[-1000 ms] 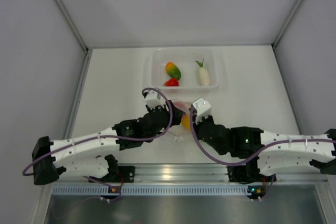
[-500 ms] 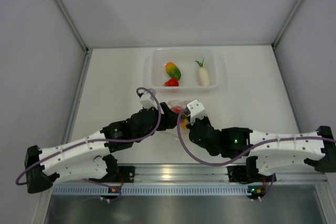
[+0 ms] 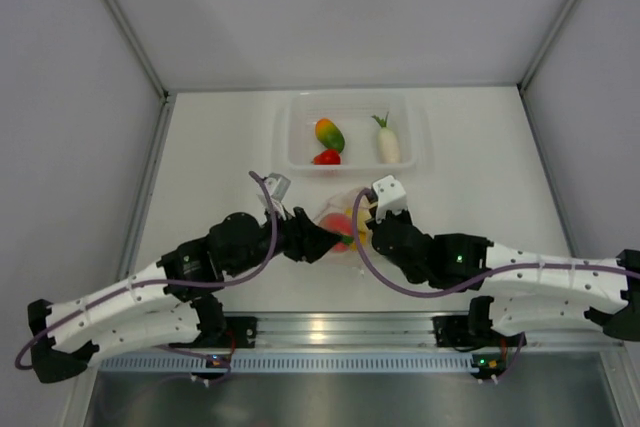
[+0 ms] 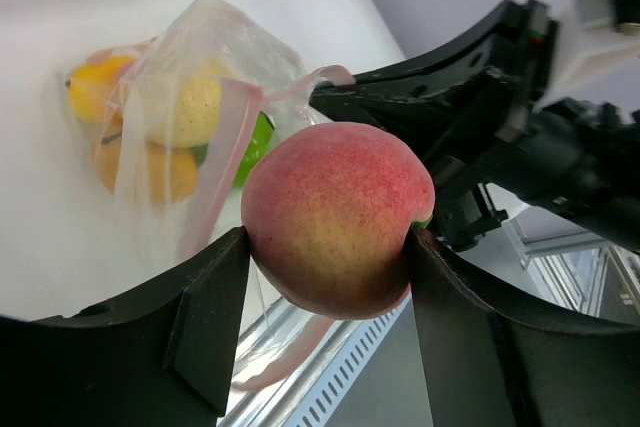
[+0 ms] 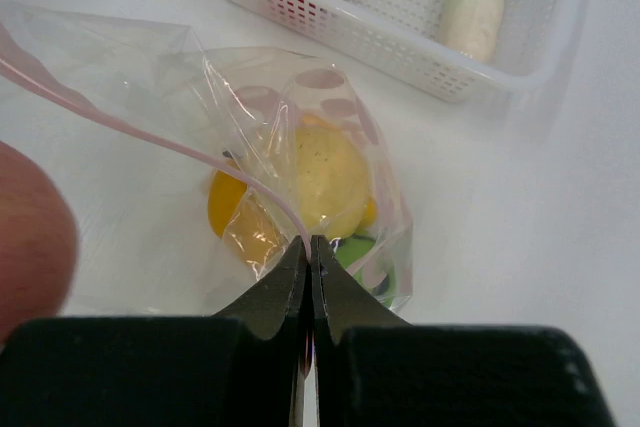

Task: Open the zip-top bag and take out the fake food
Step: Pick up the fake fruit from the zipper food storage bag, then place the fake fruit in the bin.

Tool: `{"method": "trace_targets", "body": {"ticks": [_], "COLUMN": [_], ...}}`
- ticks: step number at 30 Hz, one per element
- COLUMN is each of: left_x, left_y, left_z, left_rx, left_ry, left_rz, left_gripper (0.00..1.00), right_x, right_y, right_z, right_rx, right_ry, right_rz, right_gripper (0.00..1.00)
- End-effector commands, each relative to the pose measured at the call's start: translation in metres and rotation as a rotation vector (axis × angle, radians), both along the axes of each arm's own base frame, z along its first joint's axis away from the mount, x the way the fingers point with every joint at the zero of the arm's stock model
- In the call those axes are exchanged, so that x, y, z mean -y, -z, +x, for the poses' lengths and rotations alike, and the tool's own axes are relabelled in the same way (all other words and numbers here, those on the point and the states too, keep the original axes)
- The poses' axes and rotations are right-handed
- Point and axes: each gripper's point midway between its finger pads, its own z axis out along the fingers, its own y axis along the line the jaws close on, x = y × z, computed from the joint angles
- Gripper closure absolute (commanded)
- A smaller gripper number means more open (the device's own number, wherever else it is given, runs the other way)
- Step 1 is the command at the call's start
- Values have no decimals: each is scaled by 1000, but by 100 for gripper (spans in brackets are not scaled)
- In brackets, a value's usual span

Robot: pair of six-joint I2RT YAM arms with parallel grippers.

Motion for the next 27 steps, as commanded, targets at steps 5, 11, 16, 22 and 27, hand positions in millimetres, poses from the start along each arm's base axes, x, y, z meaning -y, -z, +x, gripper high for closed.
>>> {"method": "trace_targets", "body": {"ticks": [5,11,16,22,27], "left_x": [-12,-54,-54,-38,-46], "left_y": [-46,-69,-57,-51,-35], "left_z": [-1,50,93,142,202], "left_rx": [139,207,266,258,225], "left_ry": [-7,-377,-579,-629,-624], "left_rz": [-173,-180,53,128,178], "left_gripper": [100,100,100,100,100], "right_x": [-2,5,21,34,42], "right_y": [4,16,17,10,3], "right_z": [2,-4,-7,-7,-11], "right_rx": [-52,-84,-83,-77,-69], "right_ry": [-32,-20,0,22,13], "right_rz": [89,100,111,114,141], "right_gripper": [100,100,100,100,100]}}
